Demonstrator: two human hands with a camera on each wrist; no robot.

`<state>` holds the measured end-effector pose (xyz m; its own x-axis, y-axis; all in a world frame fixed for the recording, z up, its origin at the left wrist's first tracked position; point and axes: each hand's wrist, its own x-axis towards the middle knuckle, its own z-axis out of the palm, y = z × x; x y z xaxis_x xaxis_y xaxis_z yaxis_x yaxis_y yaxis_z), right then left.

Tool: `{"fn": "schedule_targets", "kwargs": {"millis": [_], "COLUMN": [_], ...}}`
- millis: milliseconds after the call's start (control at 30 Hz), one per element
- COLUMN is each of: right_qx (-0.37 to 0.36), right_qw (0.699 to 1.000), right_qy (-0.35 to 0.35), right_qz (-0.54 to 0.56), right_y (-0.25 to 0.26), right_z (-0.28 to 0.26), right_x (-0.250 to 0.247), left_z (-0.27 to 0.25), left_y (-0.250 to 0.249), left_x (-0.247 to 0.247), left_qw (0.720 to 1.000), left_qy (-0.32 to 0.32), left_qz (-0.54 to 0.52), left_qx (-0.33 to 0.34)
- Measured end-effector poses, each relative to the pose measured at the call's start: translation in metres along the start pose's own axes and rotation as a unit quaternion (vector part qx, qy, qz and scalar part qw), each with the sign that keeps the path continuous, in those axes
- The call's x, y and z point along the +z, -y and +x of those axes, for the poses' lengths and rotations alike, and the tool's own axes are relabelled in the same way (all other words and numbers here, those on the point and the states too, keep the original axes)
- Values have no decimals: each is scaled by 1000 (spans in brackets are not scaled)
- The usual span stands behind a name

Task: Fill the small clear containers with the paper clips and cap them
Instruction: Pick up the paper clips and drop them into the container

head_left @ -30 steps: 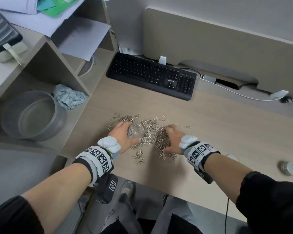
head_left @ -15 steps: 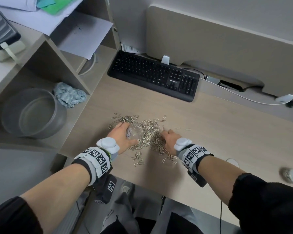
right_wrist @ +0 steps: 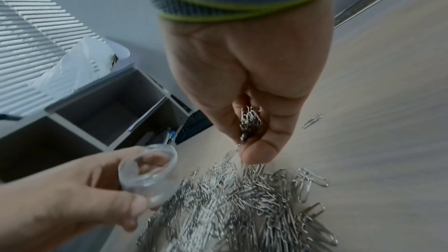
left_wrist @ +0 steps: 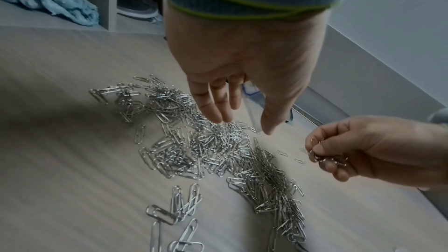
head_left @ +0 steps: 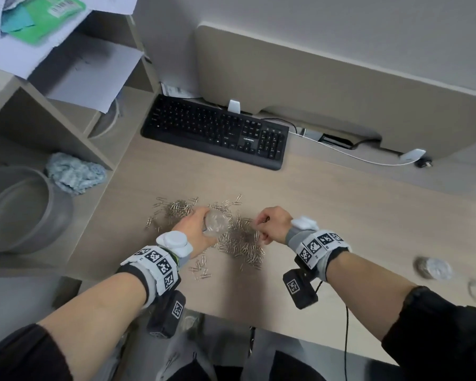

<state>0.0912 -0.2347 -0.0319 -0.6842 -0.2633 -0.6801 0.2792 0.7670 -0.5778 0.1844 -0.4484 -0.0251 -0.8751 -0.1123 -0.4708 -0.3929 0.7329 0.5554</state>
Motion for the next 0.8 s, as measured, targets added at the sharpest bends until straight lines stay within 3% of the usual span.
{"fn": "schedule_targets", "kwargs": {"millis": [400,800], "right_qx": [-67,-123], "right_qw": [986,992], "right_qy": [-7,-15], "right_qz": [150,21], "right_y": [36,57], "right_z": [-37,-49], "right_x": [-32,-25], "left_z": [5,3], "left_y": [-38,-54], "left_x": [15,12], "left_qw": [999,998], "left_qy": [36,28], "left_qz": [7,-9], "left_qx": [28,59]}}
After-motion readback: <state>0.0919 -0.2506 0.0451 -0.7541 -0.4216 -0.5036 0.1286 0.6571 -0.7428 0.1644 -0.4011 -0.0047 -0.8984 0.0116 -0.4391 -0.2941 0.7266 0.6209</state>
